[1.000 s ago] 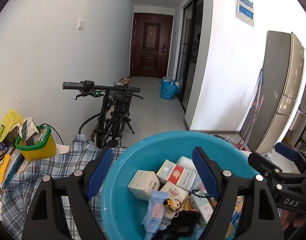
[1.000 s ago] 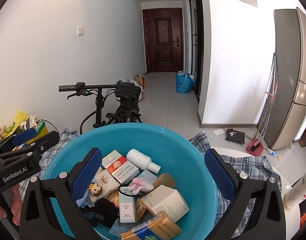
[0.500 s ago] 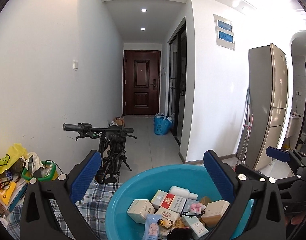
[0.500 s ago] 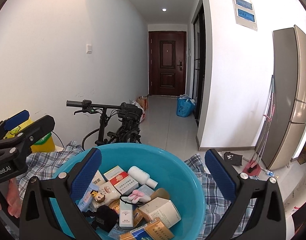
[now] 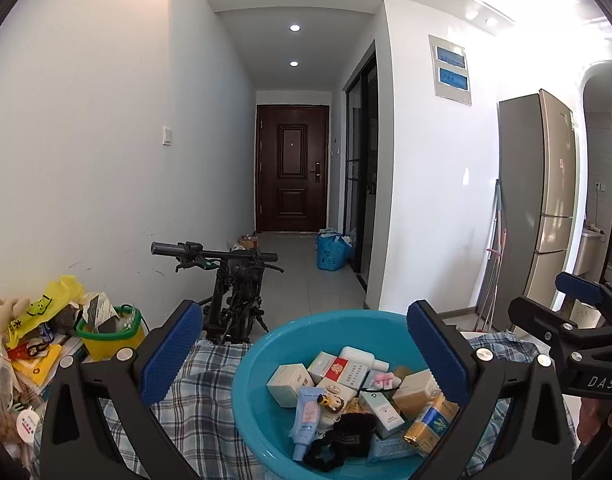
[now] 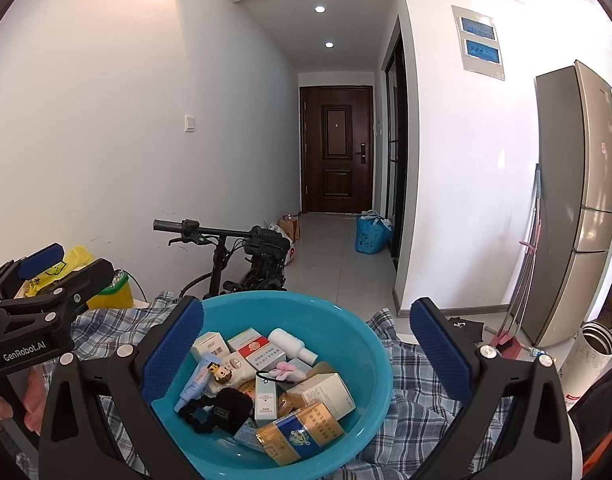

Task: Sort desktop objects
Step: 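Withdraw both tools from the basin toward the remaining items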

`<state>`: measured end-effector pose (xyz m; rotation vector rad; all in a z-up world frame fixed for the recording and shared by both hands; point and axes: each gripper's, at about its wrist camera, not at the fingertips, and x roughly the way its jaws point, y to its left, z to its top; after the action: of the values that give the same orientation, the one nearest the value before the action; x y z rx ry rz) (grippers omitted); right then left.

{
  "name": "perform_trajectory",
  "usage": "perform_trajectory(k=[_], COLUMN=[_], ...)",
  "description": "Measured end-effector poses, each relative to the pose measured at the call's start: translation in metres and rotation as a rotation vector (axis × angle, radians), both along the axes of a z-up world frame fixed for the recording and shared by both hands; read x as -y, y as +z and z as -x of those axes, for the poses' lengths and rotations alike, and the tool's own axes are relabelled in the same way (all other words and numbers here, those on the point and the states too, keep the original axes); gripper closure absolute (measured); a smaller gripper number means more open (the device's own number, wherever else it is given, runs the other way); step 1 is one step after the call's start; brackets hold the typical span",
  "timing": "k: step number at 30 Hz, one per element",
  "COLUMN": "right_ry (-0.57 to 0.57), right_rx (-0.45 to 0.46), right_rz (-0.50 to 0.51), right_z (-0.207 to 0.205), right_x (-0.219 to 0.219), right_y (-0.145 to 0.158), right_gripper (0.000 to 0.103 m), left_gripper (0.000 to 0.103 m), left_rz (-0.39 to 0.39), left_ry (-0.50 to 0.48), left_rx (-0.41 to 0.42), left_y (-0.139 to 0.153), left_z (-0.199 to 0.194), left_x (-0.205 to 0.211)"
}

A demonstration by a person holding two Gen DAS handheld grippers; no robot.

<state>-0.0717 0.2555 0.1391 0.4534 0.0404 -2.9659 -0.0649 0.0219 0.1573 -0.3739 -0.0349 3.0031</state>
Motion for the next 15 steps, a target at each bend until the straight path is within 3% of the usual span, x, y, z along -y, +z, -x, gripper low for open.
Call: perform_trajectory(k=[7,11,15], right_ry=[0.024,0.001,0.010], right_rx=[-0.023,-0.040,-0.091], right_rz=[0.002,-0.020,-0.050], right_z=[-0.048,-0.073,-0.105], right_x=[-0.002,0.001,0.010], right_y=[0.010,0.022,0.039], right_gripper=[0.000,0.000,0.000], left_gripper=[0.000,0.000,0.000], left_rz=[0.006,-0.004,0.004], left_ry=[0.004,0.009,0.001], left_rx=[-0.014,0.025,-0.033], left_y=[0.013,0.028,0.042], left_z=[-0.059,-0.092,-0.129], left_x=[0.002,0.003,0.002])
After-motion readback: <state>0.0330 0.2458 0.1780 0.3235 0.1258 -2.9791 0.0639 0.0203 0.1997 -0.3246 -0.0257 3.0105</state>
